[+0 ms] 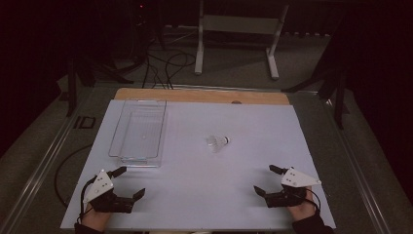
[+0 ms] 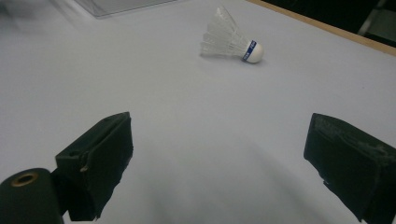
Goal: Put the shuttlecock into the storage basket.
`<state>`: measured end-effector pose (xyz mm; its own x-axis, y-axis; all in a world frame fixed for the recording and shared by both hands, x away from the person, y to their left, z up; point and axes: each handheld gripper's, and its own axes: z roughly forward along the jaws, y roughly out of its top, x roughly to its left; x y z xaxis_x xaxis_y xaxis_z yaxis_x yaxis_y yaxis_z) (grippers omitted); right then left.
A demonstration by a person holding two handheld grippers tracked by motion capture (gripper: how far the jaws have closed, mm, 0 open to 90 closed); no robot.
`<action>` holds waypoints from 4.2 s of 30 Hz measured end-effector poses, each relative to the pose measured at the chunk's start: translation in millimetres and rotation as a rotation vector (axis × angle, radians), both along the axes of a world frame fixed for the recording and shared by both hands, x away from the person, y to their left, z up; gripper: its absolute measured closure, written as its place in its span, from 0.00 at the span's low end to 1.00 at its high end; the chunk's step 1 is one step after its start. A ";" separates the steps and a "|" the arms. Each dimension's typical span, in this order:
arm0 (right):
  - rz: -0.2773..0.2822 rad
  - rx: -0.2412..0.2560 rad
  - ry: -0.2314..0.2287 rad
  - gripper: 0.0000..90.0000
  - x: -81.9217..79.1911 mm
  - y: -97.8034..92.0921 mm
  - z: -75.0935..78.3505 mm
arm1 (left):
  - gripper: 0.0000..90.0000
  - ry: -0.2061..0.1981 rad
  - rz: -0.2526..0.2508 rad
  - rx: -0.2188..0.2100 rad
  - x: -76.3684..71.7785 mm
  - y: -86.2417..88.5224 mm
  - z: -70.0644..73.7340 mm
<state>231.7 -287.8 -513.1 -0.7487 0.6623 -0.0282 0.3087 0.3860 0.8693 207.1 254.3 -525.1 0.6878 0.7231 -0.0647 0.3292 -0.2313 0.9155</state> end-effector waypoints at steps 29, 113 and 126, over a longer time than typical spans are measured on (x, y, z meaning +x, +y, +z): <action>-0.002 0.018 -0.029 0.09 -2.8 0.4 4.8 | 0.00 0.016 -0.009 -0.011 0.3 2.4 12.4; 0.031 0.026 0.008 0.09 -2.6 3.4 2.8 | 0.00 0.295 -0.358 0.494 36.9 -68.4 64.3; 0.033 0.022 0.016 0.09 -2.3 3.8 1.9 | 0.00 0.364 -0.432 0.587 44.4 -79.6 64.0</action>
<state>229.4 -283.9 -511.1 -0.7702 0.6378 -0.0013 0.3104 0.3766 0.8728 251.6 174.7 -461.1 0.9227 0.3843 -0.0308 0.3548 -0.8152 0.4579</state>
